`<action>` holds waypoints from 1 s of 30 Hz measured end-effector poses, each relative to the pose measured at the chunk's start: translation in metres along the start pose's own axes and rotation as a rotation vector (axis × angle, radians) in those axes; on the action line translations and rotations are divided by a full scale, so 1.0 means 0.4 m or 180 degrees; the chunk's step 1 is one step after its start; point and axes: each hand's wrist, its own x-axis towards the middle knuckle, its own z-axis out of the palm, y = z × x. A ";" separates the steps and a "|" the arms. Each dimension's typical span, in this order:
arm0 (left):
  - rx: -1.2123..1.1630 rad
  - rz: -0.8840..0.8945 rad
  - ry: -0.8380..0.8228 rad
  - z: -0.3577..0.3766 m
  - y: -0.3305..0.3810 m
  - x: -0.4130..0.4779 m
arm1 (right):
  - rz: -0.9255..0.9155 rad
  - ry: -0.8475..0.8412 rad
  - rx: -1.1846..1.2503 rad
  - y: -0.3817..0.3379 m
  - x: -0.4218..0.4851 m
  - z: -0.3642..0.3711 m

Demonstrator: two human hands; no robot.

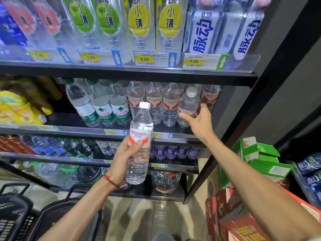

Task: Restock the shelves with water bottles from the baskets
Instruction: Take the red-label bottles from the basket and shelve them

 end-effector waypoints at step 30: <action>0.0063 -0.0314 0.0073 -0.035 -0.023 0.060 | 0.0847 0.0280 0.0033 0.055 0.045 0.023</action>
